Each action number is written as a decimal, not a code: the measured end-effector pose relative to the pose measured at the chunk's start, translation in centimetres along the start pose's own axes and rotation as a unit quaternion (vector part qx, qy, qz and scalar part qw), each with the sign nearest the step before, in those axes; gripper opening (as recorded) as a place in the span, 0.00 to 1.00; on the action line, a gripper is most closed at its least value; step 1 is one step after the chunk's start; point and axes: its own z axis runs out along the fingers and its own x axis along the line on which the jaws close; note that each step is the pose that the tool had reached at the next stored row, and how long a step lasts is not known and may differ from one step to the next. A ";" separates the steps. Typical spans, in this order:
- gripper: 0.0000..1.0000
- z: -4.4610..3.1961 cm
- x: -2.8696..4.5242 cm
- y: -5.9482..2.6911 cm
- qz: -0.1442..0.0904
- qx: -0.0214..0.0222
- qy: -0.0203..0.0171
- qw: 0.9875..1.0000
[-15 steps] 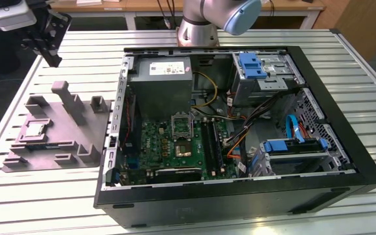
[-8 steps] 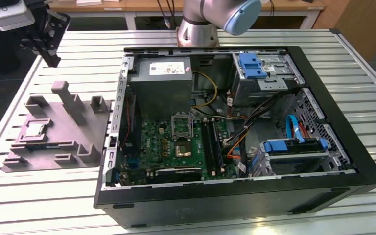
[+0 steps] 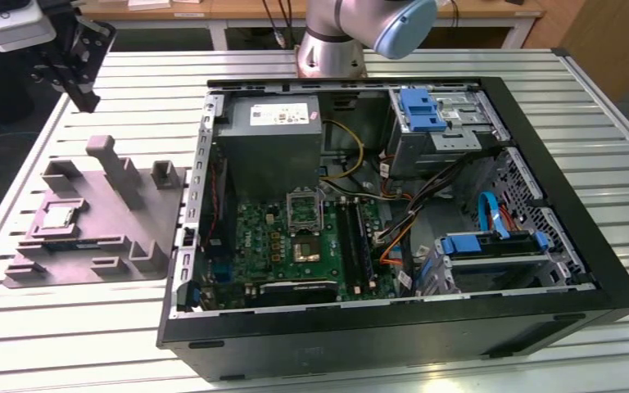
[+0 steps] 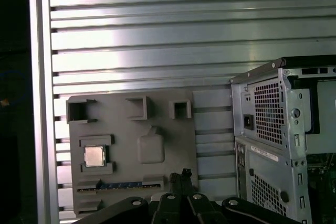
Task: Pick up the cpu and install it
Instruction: 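Reach for the cpu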
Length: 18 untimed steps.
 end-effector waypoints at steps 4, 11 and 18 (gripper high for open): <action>0.11 0.00 0.08 0.00 0.000 0.000 0.000 1.000; 0.11 -0.01 0.35 -0.02 0.000 0.000 0.000 1.000; 0.11 -0.02 0.80 -0.06 0.000 0.000 0.000 1.000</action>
